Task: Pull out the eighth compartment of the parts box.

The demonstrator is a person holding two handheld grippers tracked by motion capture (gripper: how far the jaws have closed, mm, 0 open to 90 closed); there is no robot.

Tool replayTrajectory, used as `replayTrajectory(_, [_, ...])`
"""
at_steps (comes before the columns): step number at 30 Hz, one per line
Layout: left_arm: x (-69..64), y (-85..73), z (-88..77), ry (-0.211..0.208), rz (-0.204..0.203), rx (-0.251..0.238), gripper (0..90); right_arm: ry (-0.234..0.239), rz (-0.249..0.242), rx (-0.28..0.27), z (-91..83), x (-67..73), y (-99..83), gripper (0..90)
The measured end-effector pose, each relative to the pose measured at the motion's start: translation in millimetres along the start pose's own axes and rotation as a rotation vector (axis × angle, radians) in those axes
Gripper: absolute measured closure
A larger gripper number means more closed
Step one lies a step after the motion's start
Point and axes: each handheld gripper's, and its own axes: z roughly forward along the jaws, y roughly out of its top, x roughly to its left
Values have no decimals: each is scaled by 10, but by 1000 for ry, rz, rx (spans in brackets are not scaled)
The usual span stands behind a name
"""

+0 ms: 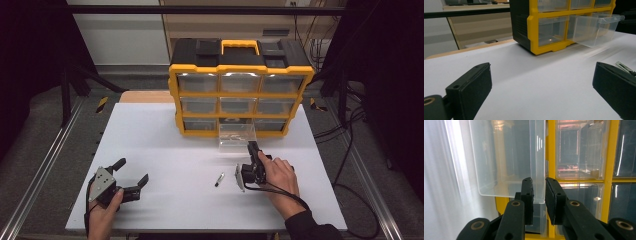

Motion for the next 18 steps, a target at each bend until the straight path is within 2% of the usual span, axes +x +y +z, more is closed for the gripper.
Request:
replayTrajectory(8, [1, -1, -1, 2, 0, 2, 22, 4, -4, -8, -1, 19, 20, 761])
replayTrajectory(9, [2, -2, 0, 2, -1, 2, 22, 13, 21, -10, -3, 19, 21, 708])
replayTrajectory(10, [4, -3, 2, 2, -1, 2, 22, 13, 21, -10, -3, 19, 21, 708])
replayTrajectory(11, [5, -4, 3, 2, -1, 4, 22, 37, 63, -6, -3, 21, 20, 593])
replayTrajectory(13, [3, -3, 4, 1, 0, 4, 22, 46, 98, 11, -13, 30, 13, 462])
replayTrajectory(15, [3, -1, 2, 2, 0, 4, 22, 82, 166, 44, -30, 28, -6, 333])
replayTrajectory(16, [2, 3, -3, -4, -13, 0, 23, 90, 202, 65, -43, 25, -19, 276])
replayTrajectory(17, [2, 3, -3, -4, -13, 0, 23, 90, 202, 65, -43, 25, -19, 276])
replayTrajectory(18, [0, 7, -6, -9, -18, -2, 23, 85, 256, 88, -86, 20, -52, 239])
